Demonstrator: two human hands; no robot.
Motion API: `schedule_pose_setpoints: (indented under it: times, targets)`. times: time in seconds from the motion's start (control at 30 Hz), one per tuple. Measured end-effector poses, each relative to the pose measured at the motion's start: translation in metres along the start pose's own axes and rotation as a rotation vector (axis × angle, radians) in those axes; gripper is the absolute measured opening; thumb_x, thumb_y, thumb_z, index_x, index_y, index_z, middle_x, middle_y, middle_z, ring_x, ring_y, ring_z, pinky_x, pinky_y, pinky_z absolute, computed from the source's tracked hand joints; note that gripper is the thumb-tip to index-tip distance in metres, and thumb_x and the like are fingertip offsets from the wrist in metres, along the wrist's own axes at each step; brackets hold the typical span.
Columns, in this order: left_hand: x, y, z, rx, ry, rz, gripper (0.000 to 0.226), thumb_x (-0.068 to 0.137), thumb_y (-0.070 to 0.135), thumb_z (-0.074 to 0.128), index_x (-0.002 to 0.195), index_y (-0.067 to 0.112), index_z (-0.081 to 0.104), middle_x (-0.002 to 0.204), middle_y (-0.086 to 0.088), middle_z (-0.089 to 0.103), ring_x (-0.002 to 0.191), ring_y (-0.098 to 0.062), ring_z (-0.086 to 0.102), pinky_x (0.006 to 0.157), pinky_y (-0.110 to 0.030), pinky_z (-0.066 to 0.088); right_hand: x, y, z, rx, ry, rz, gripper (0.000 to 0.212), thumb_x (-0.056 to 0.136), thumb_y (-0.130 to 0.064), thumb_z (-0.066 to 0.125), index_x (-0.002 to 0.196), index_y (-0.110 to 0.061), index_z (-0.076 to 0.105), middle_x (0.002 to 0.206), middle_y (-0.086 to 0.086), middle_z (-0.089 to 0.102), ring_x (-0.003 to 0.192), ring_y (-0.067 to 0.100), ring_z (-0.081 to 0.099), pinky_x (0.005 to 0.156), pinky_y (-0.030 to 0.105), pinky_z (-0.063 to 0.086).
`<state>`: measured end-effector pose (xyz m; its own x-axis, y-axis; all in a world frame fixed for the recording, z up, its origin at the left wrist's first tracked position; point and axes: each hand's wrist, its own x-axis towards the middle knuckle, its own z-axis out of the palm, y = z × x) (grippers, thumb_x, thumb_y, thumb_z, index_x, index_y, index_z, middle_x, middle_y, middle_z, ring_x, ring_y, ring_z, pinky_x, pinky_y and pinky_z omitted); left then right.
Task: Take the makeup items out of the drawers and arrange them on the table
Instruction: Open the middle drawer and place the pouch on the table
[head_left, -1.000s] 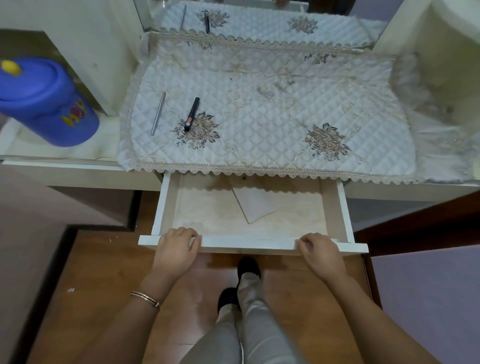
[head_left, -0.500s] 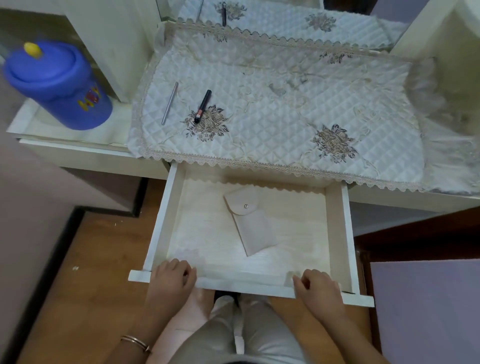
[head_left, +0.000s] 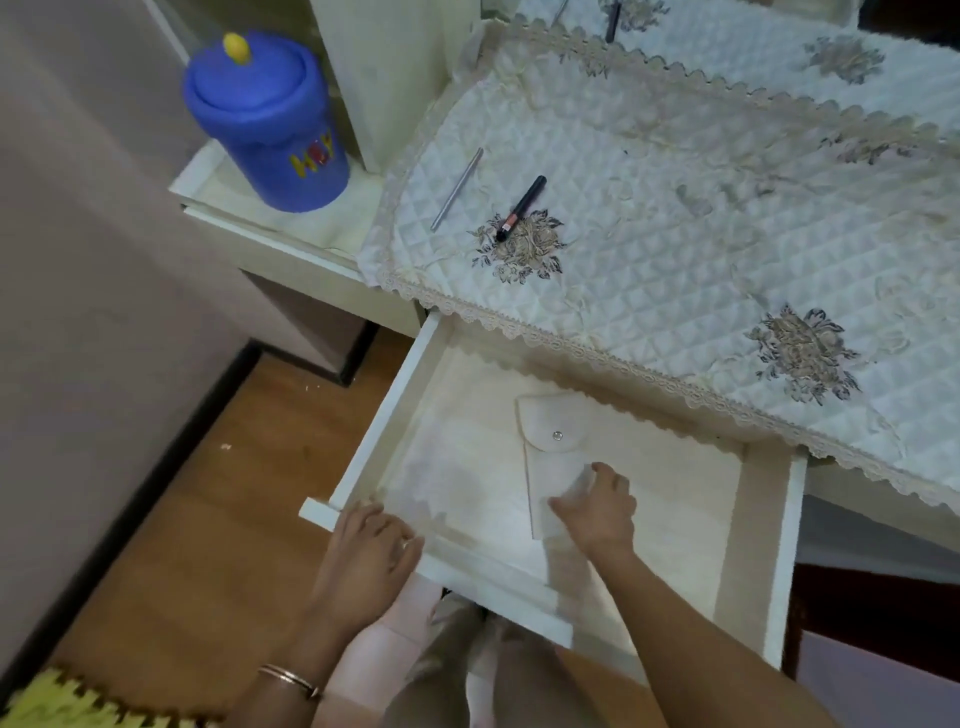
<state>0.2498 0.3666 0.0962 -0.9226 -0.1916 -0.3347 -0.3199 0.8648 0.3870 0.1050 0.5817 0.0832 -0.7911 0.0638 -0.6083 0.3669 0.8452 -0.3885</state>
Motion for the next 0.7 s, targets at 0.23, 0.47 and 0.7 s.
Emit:
schedule_pose_setpoints:
  times: [0.23,0.47,0.7]
  targets:
    - [-0.001,-0.002,0.005,0.065,0.056,0.015,0.05,0.085,0.052,0.028,0.081,0.023,0.068,0.086,0.01,0.069,0.097,-0.018,0.06,0.103,-0.029,0.018,0.027,-0.007,0.013,0.033,-0.052,0.223,0.076,0.071,-0.029,0.075,0.127,0.001,0.035,0.132,0.02,0.044,0.125,0.037,0.04,0.1,0.045,0.038]
    - [-0.009,0.005,0.002,0.152,0.012,0.023,0.076,0.083,0.071,0.005,0.088,0.027,0.067,0.093,0.011,0.067,0.106,-0.017,0.06,0.106,-0.032,0.013,0.01,-0.007,0.002,0.289,-0.106,0.078,0.032,0.08,-0.016,0.067,0.103,-0.001,0.051,0.108,0.021,0.06,0.093,0.036,0.059,0.078,0.042,0.05]
    - [-0.004,0.014,-0.004,0.135,-0.099,-0.056,0.114,0.048,0.089,-0.016,0.114,0.031,0.057,0.125,0.015,0.052,0.135,-0.014,0.028,0.115,-0.033,-0.007,-0.043,0.004,-0.058,0.315,-0.166,-0.308,0.012,0.083,-0.019,0.063,0.084,-0.014,0.051,0.079,-0.003,0.06,0.073,0.021,0.058,0.06,0.028,0.044]
